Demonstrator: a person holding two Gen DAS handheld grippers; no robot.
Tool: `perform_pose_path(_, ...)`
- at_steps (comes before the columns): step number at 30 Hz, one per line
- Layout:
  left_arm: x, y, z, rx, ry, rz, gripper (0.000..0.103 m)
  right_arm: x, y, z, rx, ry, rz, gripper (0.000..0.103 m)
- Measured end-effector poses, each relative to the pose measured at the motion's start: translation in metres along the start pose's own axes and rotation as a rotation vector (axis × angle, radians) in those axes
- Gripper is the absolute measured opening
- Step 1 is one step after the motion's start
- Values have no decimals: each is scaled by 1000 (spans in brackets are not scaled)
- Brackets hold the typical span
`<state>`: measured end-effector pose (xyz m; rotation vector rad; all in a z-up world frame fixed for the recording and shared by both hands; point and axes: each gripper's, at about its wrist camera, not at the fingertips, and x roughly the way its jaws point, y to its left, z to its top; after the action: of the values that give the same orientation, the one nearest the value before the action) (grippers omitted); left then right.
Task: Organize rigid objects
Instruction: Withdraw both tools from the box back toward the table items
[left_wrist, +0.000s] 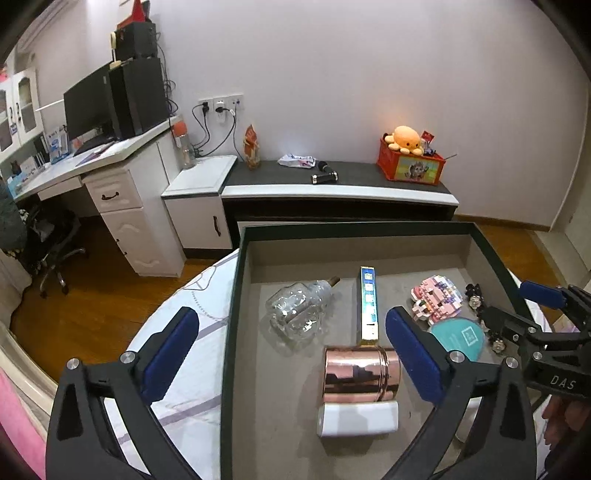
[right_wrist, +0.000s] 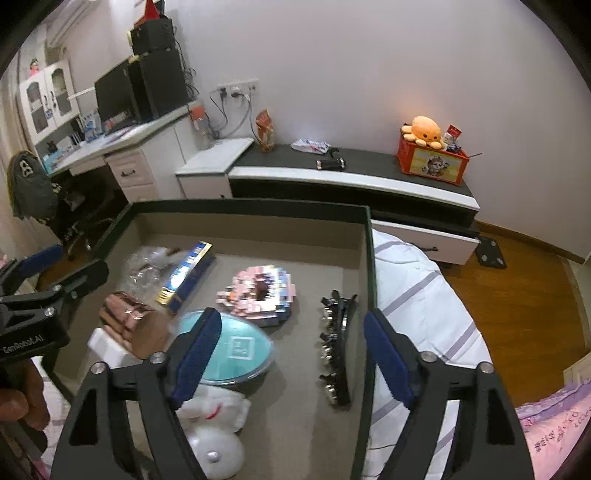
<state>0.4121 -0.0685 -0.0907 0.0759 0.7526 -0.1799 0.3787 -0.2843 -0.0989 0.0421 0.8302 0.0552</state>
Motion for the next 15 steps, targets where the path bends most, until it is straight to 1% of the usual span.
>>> perform_pose_path(3, -16, 3, -4, -4, -19, 0, 103, -8, 3, -2, 10, -3, 17, 90)
perform_pose_path(5, -29, 4, -8, -7, -32, 2, 103, -13, 5, -4, 19, -11, -3, 103)
perform_pose_path(9, -57, 5, -17, -21, -57, 2, 103, -30, 6, -7, 50, -39, 6, 103)
perform_pose_path(15, -106, 9, -34, -50, -103, -3, 103, -71, 16, -16, 48, -103, 24, 103)
